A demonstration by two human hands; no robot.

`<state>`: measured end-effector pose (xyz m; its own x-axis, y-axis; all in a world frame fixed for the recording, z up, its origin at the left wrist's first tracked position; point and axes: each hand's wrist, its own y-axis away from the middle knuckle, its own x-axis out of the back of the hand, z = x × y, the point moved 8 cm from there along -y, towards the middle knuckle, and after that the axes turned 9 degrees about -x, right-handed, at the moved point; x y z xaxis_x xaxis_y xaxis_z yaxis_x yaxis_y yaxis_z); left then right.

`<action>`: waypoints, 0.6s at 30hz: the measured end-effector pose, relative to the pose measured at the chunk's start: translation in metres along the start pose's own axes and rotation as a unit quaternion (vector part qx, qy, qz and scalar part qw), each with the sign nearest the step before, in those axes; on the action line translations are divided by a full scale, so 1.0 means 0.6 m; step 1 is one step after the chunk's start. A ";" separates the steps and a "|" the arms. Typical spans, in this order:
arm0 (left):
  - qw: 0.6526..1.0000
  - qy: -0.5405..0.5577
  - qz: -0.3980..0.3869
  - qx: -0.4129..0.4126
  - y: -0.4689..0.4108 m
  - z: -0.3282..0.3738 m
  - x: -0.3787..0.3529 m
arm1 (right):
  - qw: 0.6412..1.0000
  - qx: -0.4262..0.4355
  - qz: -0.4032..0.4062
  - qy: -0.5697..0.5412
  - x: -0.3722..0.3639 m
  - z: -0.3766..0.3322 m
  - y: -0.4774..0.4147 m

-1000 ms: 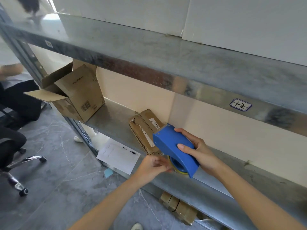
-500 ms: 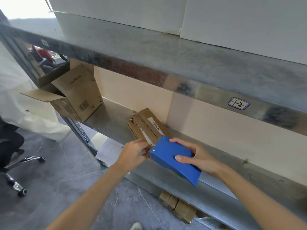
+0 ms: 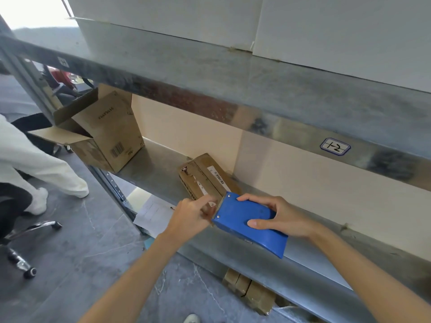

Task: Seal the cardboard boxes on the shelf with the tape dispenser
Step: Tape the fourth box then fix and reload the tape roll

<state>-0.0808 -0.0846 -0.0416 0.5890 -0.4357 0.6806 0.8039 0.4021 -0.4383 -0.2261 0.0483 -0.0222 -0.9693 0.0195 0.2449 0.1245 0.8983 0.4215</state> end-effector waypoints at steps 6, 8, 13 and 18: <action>0.985 0.146 -0.014 0.087 0.006 -0.014 -0.015 | 1.000 -0.013 0.000 0.024 -0.003 -0.002 0.001; 0.981 0.166 -0.012 0.102 0.007 -0.015 -0.016 | 0.999 -0.016 0.004 0.030 -0.003 -0.001 0.002; 0.963 0.223 -0.013 0.149 0.010 -0.016 -0.022 | 0.999 -0.016 0.012 0.037 -0.001 0.002 0.003; 0.944 0.273 0.000 0.184 0.012 -0.034 -0.024 | 0.999 -0.010 0.020 0.047 0.004 0.005 0.005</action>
<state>-0.0818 -0.0921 -0.0663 0.6247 -0.7454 0.2328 0.7799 0.6107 -0.1372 -0.2285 0.0525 -0.0230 -0.9393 0.0125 0.3429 0.1679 0.8883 0.4275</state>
